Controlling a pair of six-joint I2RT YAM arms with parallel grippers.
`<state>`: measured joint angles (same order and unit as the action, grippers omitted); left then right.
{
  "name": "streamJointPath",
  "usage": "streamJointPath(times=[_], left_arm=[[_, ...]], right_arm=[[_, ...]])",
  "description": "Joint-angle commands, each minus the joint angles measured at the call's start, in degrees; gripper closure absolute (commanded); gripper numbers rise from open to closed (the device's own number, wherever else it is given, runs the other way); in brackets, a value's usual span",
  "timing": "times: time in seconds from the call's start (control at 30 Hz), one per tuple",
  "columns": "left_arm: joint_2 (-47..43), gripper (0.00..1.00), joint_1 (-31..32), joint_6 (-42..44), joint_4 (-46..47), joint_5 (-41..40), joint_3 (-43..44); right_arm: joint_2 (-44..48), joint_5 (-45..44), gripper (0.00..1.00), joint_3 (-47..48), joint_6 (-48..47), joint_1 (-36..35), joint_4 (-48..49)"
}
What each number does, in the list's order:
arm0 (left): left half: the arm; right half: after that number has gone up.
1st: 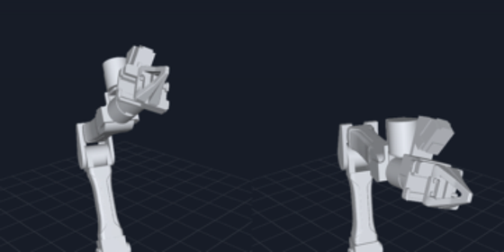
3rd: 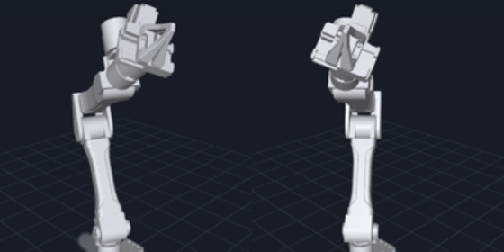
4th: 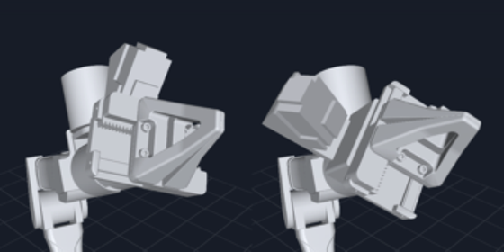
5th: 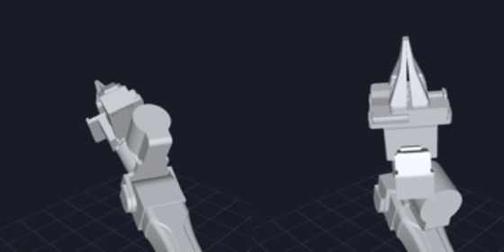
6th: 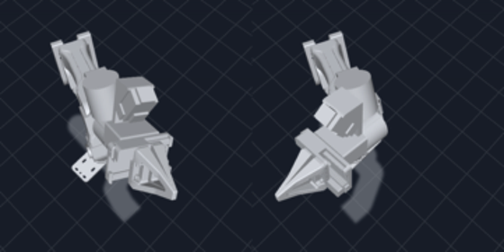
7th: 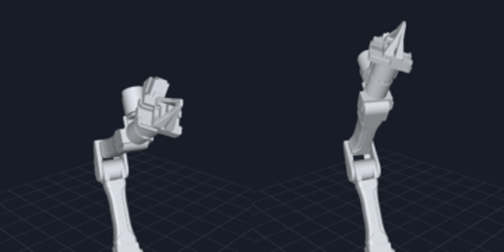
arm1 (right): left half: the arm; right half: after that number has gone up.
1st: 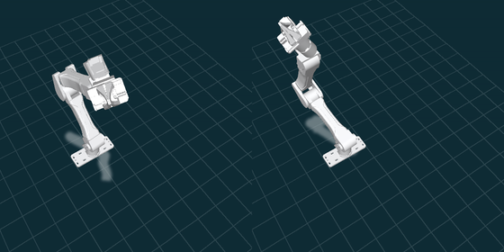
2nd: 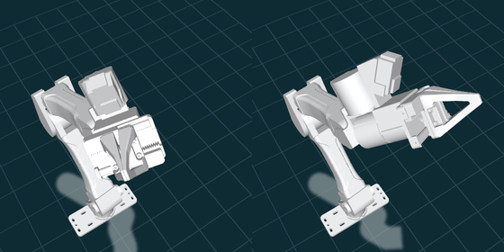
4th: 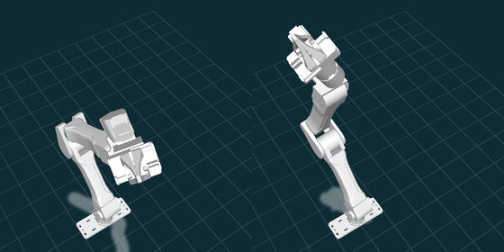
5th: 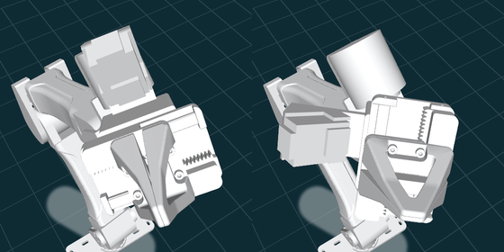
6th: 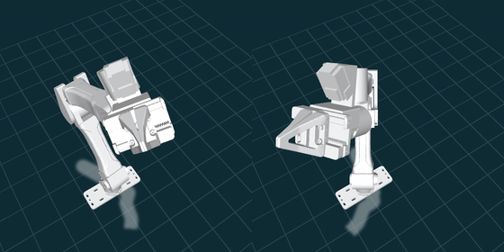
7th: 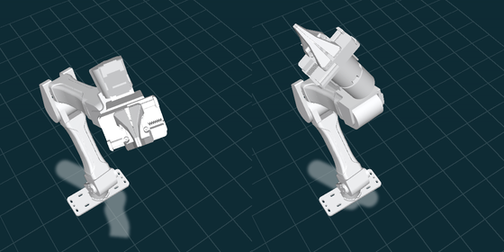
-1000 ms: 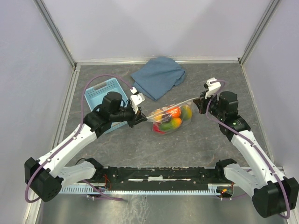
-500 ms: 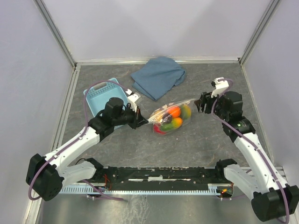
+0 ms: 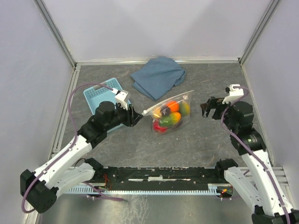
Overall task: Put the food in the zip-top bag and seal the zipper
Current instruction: Place the zipper food storage bag at the center of the board, then reset both arms
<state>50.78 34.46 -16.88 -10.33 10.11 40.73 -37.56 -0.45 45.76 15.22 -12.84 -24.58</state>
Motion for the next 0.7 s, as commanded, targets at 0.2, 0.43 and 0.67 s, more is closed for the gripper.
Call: streamJointPath(times=[0.2,0.43,0.67], left_arm=[[-12.94,0.35,-0.14,-1.0,-5.92,-18.98,0.72],[-26.79,0.0,-0.18,-0.47,-7.78,-31.57,0.86],[-39.43,0.0,-0.16,0.23,-7.96,-41.48,0.39]], right_arm=[[12.5,-14.15,0.01,2.3,2.6,0.19,-6.45],[19.79,-22.25,0.01,4.07,0.38,0.18,-13.55],[26.16,-26.0,0.01,3.19,-1.7,0.21,-15.94]])
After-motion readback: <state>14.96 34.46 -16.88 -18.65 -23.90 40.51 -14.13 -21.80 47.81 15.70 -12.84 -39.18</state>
